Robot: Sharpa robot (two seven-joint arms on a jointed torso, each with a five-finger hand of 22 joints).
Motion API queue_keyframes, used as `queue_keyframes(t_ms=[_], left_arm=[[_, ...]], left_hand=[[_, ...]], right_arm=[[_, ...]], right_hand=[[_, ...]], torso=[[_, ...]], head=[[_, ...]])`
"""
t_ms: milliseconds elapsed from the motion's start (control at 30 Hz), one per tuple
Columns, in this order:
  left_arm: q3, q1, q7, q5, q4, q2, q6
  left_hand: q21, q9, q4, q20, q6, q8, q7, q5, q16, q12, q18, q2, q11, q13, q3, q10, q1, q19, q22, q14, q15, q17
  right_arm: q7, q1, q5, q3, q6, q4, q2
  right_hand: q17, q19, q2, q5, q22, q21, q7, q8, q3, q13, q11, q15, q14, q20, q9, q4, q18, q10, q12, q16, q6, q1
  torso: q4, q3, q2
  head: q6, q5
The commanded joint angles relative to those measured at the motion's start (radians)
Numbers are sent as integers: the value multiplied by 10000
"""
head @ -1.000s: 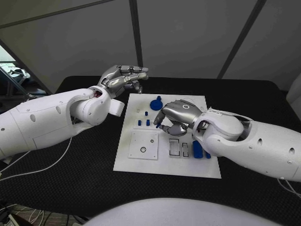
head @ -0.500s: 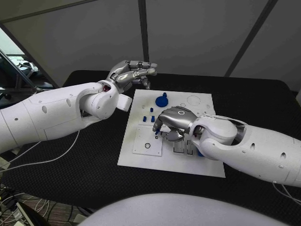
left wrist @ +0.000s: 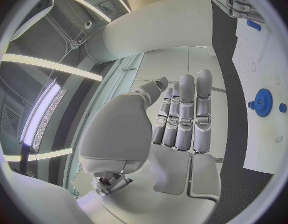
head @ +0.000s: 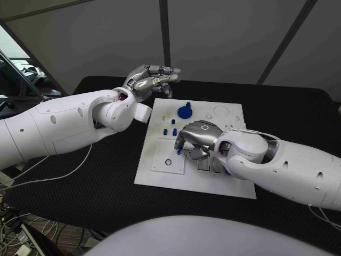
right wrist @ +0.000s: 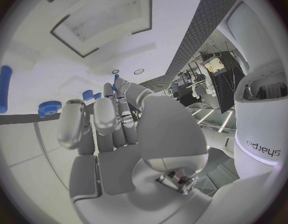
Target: Assemble the parts on the task board
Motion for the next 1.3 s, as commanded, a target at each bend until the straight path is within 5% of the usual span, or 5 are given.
queue_keyframes(t_ms=[33, 1033, 1300], left_arm=[[10, 18, 9, 47, -3, 12, 125], [8, 18, -65, 47, 7, -7, 208], [8, 18, -83, 47, 19, -13, 222]], left_hand=[[-63, -8, 18, 8, -19, -30, 72, -51, -42, 32, 115, 74, 23, 10, -52, -36, 13, -73, -9, -76, -26, -17], [-71, -7, 28, 12, -22, -31, 75, -52, -40, 39, 115, 76, 27, 11, -69, -41, -2, -74, -13, -80, -22, -23], [-71, -7, 28, 12, -22, -31, 75, -52, -40, 39, 115, 76, 27, 11, -69, -41, -2, -74, -13, -80, -22, -23]], right_arm=[[34, 9, -139, 0, 345, -27, 22], [-38, -68, -323, -17, 561, -298, 263], [-108, -70, -360, -28, 638, -361, 318]], right_hand=[[8, 34, 65, 23, 9, 34, 53, -43, -27, -4, 90, -25, 265, 21, 5, 7, -133, -4, -58, 58, -15, -70], [1, 26, 78, 15, 5, 33, 57, -54, -45, -2, 94, -18, 260, 31, 6, 27, -132, -3, -81, 65, -18, -88], [-227, -242, -229, 119, -360, -186, 204, -240, -266, -60, 287, 167, 165, 154, -167, 149, -54, -716, -424, -58, -759, -398]], torso=[[6, -1, -2], [3, -4, -7], [0, -9, -4]], head=[[-33, 6], [-151, 81], [-151, 97]])
